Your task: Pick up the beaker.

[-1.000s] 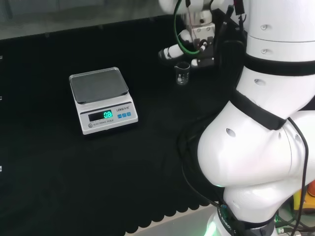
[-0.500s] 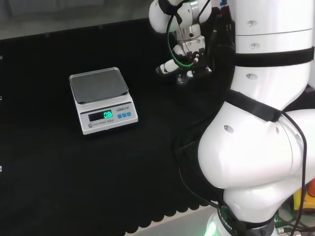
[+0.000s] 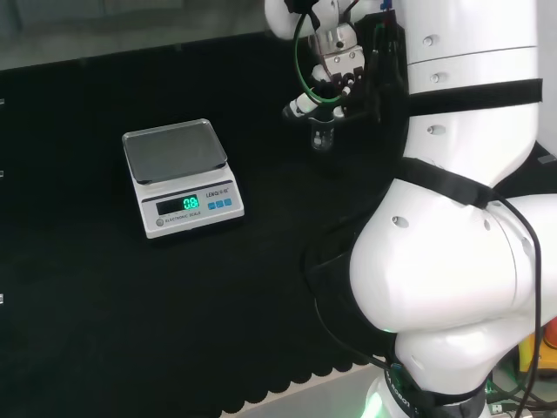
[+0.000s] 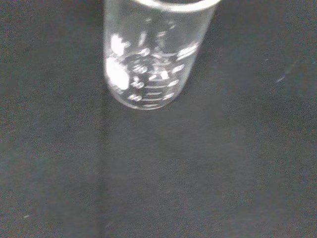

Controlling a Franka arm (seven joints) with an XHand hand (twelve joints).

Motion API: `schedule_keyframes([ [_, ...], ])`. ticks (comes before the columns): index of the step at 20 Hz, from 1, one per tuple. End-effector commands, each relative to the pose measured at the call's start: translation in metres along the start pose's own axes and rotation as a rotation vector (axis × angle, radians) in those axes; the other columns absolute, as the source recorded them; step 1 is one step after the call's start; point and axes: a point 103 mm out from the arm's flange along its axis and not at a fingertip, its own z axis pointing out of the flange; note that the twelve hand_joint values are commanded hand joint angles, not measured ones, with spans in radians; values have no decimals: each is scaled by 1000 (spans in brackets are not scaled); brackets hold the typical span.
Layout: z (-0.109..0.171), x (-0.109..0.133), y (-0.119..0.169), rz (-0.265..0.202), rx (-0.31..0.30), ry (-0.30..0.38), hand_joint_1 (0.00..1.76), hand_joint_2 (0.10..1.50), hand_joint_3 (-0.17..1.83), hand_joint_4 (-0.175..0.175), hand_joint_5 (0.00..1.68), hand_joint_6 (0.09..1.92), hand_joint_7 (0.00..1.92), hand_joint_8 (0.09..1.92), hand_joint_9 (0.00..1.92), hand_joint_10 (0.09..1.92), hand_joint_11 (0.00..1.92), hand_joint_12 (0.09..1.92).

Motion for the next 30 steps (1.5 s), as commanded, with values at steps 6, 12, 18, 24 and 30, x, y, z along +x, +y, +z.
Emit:
schedule_keyframes([
  [6, 12, -17, -22, 28, 89, 71, 303, 752, 23, -39, 303, 87, 268, 661, 408, 740, 593, 1366],
  [12, 20, -6, -26, 17, 110, 96, 304, 753, 21, -45, 304, 87, 282, 659, 443, 716, 621, 1346],
  [18, 25, 12, -23, 2, 106, 46, 438, 736, 12, -63, 336, 87, 319, 663, 486, 696, 665, 1329],
  [24, 33, 19, -17, 21, 127, 8, 715, 778, 35, -66, 557, 87, 543, 590, 683, 578, 789, 1229],
  [30, 32, 20, -16, 29, 118, -4, 887, 799, 110, -67, 680, 87, 737, 486, 936, 396, 937, 1129],
])
